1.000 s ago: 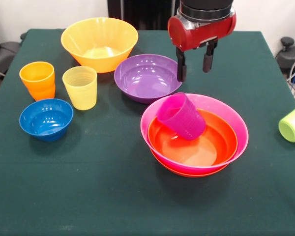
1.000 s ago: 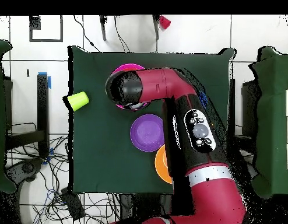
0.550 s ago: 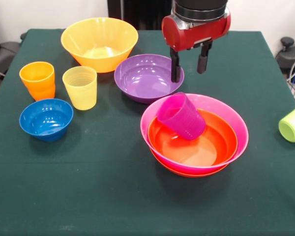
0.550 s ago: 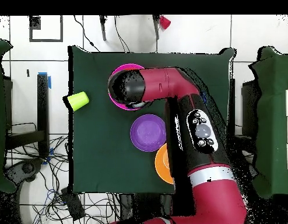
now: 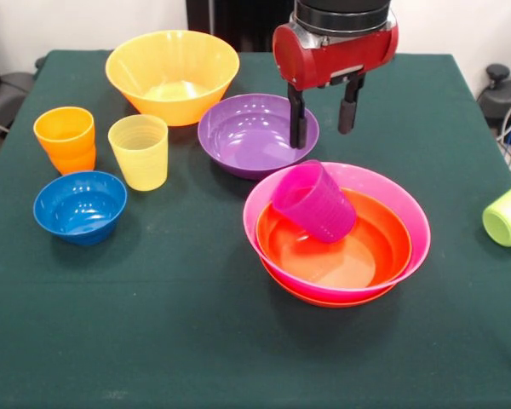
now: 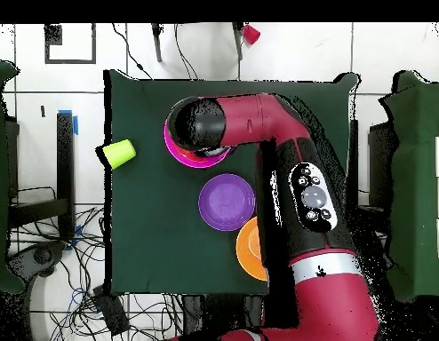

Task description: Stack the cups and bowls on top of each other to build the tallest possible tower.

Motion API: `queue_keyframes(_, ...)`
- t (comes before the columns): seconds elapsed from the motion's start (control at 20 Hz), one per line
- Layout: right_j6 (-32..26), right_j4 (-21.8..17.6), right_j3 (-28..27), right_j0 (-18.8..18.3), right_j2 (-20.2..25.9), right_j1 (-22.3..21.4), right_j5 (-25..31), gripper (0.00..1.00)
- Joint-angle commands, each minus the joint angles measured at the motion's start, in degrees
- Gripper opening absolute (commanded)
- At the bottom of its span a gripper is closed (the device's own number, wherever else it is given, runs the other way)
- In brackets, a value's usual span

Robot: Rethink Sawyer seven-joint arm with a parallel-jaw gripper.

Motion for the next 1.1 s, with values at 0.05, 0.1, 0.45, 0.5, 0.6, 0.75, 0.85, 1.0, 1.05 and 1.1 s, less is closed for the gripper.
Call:
queue_keyframes(0.05, 3.21, 0.33, -0.26, -0.5, -0.85, 3.16, 3.22, 1.0)
queue_keyframes(0.1, 2.98, 0.48, 0.25, -0.78, -0.64, 3.14, 2.68, 1.0)
queue_keyframes(0.45, 2.21, 1.03, 0.42, -1.48, 0.17, 3.84, 1.81, 1.0)
queue_keyframes(0.5, 2.29, 1.12, 0.44, -1.49, 0.21, 3.9, 1.68, 1.0)
queue_keyframes(0.6, 2.42, 1.12, 0.68, -1.53, 0.23, 3.86, 1.32, 1.0)
queue_keyframes(0.75, 2.8, 0.76, 1.38, -1.47, -0.1, 3.5, 1.0, 1.0)
queue_keyframes(0.85, 3.08, 0.52, 1.6, -1.32, -0.28, 3.6, 0.75, 1.0)
queue_keyframes(1.0, 3.43, 0.41, 1.76, -1.22, -0.38, 3.75, 0.41, 1.0)
queue_keyframes(1.05, 3.58, 0.41, 1.76, -1.17, -0.44, 3.81, 0.39, 1.0)
queue_keyframes(1.1, 3.79, 0.5, 1.58, -1.11, -0.48, 4.0, 0.52, 1.0)
